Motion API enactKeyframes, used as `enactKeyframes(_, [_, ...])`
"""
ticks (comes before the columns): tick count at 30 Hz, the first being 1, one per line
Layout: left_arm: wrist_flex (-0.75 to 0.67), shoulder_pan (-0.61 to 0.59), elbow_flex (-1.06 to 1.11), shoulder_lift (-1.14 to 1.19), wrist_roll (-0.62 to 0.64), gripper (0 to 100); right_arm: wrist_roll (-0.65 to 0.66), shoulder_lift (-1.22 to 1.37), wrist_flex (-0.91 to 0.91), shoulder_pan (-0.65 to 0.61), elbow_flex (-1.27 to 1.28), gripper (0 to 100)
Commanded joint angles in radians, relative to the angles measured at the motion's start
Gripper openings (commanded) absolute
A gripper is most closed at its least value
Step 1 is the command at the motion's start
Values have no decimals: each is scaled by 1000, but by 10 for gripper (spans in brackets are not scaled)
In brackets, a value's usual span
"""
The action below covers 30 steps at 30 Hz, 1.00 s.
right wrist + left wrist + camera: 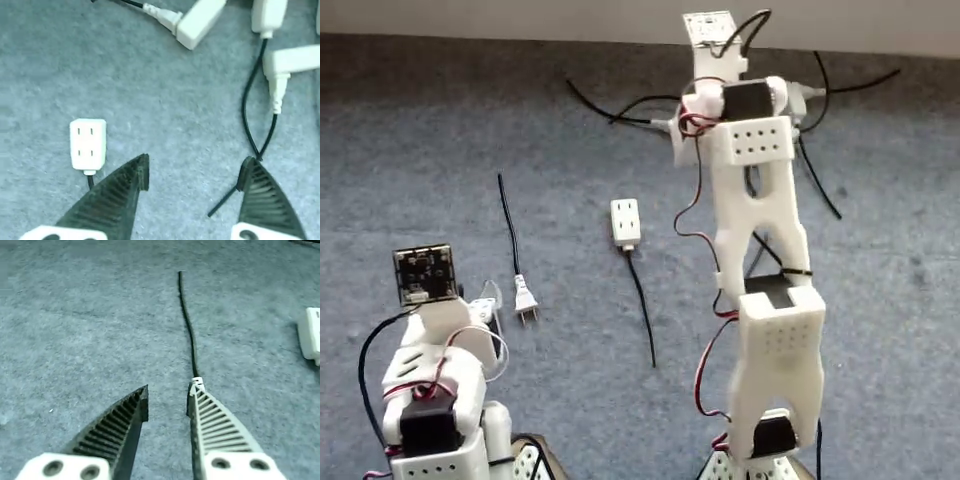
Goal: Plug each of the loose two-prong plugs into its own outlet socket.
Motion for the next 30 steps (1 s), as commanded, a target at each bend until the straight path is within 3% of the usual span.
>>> enactKeyframes(1, [-26, 99, -82, 124, -14, 140, 18, -133, 33, 68, 162, 281])
enactKeyframes(10, [2, 111, -604, 1010, 2, 144, 12, -147, 13, 180, 337, 281])
enactKeyframes(18, [121, 180, -874, 1678, 242, 143, 11, -145, -111, 179, 530, 281])
enactKeyframes(23, [163, 231, -1007, 1899, 288, 140, 11, -147, -237, 176, 647, 281])
enactKeyframes(30, [127, 228, -1046, 1917, 325, 140, 11, -147, -275, 179, 668, 281])
